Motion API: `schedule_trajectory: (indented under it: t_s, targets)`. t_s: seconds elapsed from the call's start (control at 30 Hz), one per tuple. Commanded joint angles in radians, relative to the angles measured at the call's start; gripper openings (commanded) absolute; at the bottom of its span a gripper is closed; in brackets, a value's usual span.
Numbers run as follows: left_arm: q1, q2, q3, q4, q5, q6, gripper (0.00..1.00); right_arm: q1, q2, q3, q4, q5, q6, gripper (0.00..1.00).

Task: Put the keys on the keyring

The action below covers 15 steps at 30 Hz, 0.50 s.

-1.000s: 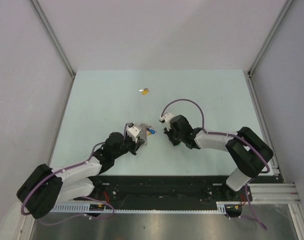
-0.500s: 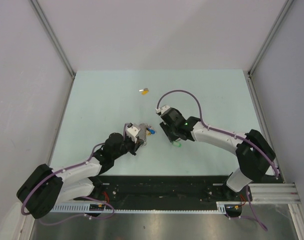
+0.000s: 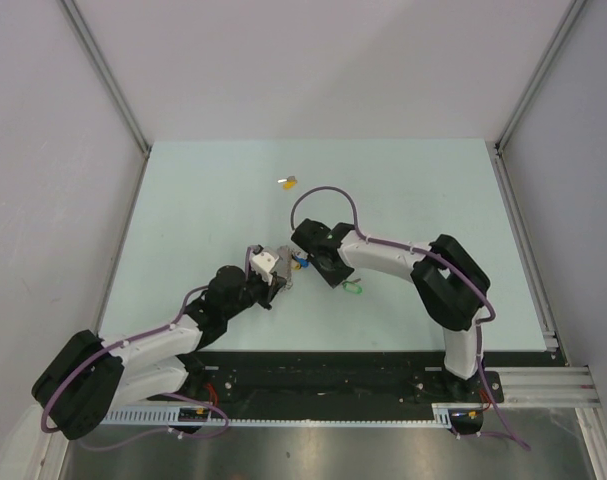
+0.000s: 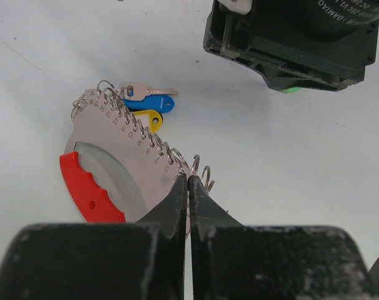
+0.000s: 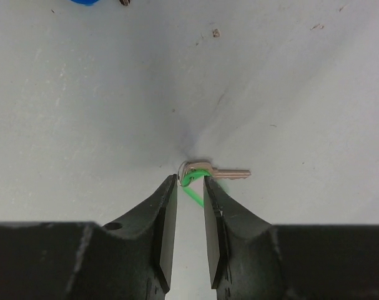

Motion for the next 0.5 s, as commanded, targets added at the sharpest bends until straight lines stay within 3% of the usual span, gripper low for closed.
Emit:
schedule_trajectory:
  t_s: [0.0, 0.47]
  targets:
    - [0.007, -0.012, -0.003, 0.047, -0.009, -0.02, 0.01, 0.018, 0.034, 0.071, -0.074, 0.06, -0.008, 0.27]
    - [0.007, -0.019, -0.003, 0.04, -0.009, -0.017, 0.0, 0.038, 0.066, 0.071, -0.08, 0.058, -0.022, 0.25]
